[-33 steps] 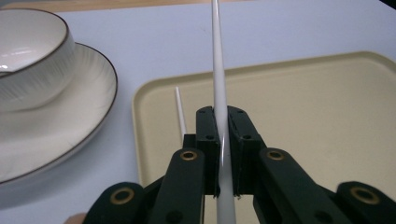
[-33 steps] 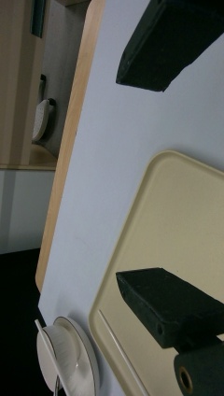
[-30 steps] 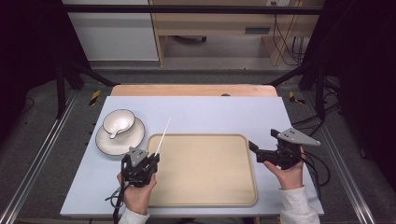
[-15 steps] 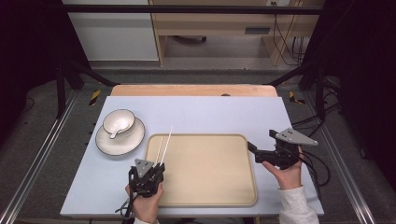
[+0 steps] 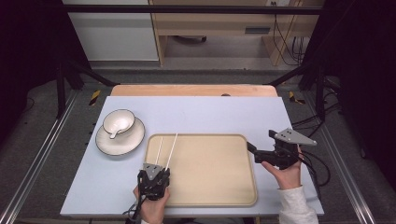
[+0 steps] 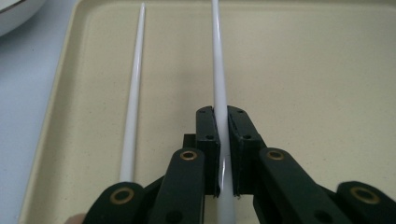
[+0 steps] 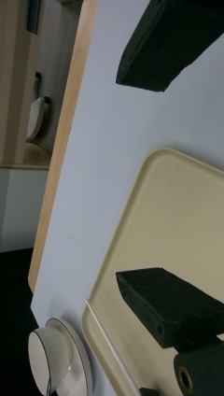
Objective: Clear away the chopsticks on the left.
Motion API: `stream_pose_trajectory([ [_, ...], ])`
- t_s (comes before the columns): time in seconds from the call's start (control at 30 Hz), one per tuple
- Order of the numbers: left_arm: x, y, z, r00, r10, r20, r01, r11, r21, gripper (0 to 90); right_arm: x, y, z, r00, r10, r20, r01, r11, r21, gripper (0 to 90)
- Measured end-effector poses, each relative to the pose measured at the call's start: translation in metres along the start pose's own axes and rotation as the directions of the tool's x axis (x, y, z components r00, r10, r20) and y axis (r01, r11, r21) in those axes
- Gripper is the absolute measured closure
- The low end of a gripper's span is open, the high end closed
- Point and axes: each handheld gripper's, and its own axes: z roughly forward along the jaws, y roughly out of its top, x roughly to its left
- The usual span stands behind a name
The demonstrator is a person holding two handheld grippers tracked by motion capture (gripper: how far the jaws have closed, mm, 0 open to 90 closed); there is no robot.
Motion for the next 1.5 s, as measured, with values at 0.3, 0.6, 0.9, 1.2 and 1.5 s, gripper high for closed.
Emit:
stream_pose_trajectory([
  [0.3,0.000,-0.002,0.003,0.9998,0.003,-0.021,-0.003,1.0000,0.009,83.7,0.000,0.000,0.001,1.0000,-0.002,-0.003,0.002,1.000,0.002,6.6],
  [0.6,0.000,-0.001,0.003,0.9998,0.009,-0.020,-0.008,0.9997,0.022,83.4,0.000,0.000,0.001,1.0000,-0.005,-0.003,0.005,1.000,0.003,6.6],
  [0.9,-0.002,0.001,0.004,0.9997,0.012,-0.020,-0.011,0.9994,0.032,82.9,0.000,0.000,0.001,1.0000,-0.002,-0.002,0.002,1.000,0.002,6.6],
  [1.2,0.000,0.009,0.000,0.9995,0.033,-0.003,-0.033,0.9995,0.004,79.4,0.000,0.000,-0.001,1.0000,0.002,-0.002,-0.002,1.000,-0.002,6.5],
  [1.5,0.004,0.035,-0.013,0.9923,0.090,0.085,-0.084,0.9936,-0.076,66.9,-0.002,0.001,-0.004,1.0000,0.004,-0.001,-0.004,1.000,-0.011,6.2],
])
